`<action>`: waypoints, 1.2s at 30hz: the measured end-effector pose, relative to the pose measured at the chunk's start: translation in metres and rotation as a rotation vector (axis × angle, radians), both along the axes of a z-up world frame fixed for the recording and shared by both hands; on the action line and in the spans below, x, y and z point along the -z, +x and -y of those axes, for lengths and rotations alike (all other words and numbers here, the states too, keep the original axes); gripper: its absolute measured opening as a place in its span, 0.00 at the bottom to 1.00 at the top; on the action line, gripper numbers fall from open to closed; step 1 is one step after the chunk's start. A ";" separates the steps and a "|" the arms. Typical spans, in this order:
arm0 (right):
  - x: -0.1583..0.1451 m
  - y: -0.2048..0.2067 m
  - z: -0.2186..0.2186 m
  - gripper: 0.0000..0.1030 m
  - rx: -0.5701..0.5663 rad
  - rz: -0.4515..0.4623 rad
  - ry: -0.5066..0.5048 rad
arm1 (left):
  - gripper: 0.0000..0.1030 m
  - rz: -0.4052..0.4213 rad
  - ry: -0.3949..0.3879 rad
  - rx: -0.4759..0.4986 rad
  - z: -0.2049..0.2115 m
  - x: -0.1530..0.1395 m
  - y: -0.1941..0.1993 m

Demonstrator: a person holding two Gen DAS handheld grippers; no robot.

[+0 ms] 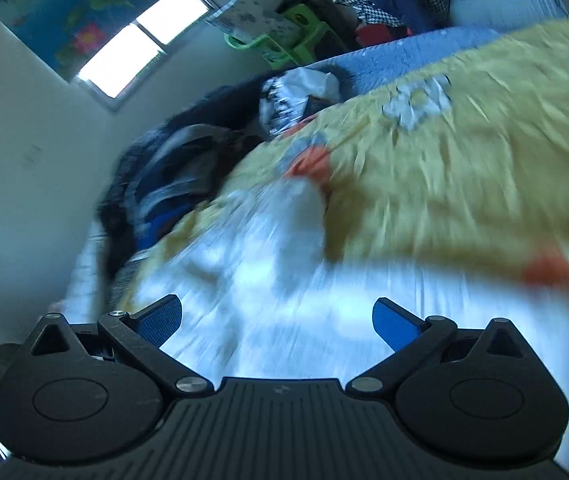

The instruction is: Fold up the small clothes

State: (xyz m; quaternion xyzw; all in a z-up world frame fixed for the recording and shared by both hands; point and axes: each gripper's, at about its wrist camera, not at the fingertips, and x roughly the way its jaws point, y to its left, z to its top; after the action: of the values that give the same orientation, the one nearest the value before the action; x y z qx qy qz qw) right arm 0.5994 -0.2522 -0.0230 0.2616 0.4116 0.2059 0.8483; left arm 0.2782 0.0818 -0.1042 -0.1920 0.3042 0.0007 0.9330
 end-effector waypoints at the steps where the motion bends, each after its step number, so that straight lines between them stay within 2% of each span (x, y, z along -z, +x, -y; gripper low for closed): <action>1: 0.005 0.024 -0.004 0.99 0.009 -0.004 -0.014 | 1.00 0.032 0.029 0.002 0.004 0.004 -0.003; 4: 0.028 0.086 -0.016 0.99 0.024 -0.046 -0.002 | 1.00 0.042 0.047 0.006 0.010 0.005 -0.004; 8: 0.061 0.148 -0.034 0.97 0.026 -0.128 0.060 | 1.00 0.087 -0.054 -0.003 -0.005 0.008 -0.007; 11: 0.082 0.177 -0.047 0.83 -0.028 -0.169 0.159 | 1.00 0.099 -0.080 -0.008 -0.008 0.009 -0.006; 15: 0.093 0.195 -0.063 0.72 -0.103 -0.165 0.224 | 1.00 0.110 -0.107 -0.013 -0.011 0.011 -0.006; 16: 0.094 0.198 -0.068 0.59 -0.139 -0.174 0.236 | 1.00 0.113 -0.114 -0.014 -0.012 0.011 -0.006; 17: 0.095 0.200 -0.073 0.39 -0.173 -0.183 0.237 | 1.00 0.115 -0.120 -0.015 -0.013 0.011 -0.006; 19: 0.096 0.199 -0.084 0.20 -0.232 -0.184 0.176 | 1.00 0.119 -0.129 -0.016 -0.014 0.012 -0.006; 21: 0.091 0.191 -0.090 0.16 -0.245 -0.144 0.109 | 1.00 0.123 -0.140 -0.018 -0.016 0.012 -0.008; 24: 0.073 0.180 -0.089 0.15 -0.243 -0.086 0.131 | 1.00 0.126 -0.148 -0.019 -0.017 0.013 -0.007; 26: 0.048 0.167 -0.090 0.15 -0.269 -0.011 0.136 | 1.00 0.126 -0.150 -0.019 -0.018 0.013 -0.007; 29: -0.001 0.132 -0.093 0.15 -0.375 0.130 0.122 | 1.00 0.127 -0.155 -0.019 -0.018 0.013 -0.007; 31: -0.033 0.094 -0.095 0.15 -0.472 0.226 0.092 | 1.00 0.128 -0.158 -0.019 -0.019 0.013 -0.007; 33: -0.054 0.045 -0.094 0.15 -0.572 0.314 0.016 | 1.00 0.128 -0.158 -0.019 -0.019 0.013 -0.007; 34: -0.057 0.022 -0.088 0.17 -0.601 0.335 -0.016 | 1.00 0.129 -0.159 -0.019 -0.019 0.013 -0.008; 36: -0.048 -0.023 -0.075 0.34 -0.658 0.311 -0.039 | 1.00 0.130 -0.161 -0.020 -0.020 0.013 -0.007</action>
State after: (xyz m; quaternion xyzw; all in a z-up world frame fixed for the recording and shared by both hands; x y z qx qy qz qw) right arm 0.5764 -0.1774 0.0250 0.0644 0.3438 0.4974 0.7939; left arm 0.2707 0.1015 -0.1170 -0.2692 0.2403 -0.0270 0.9322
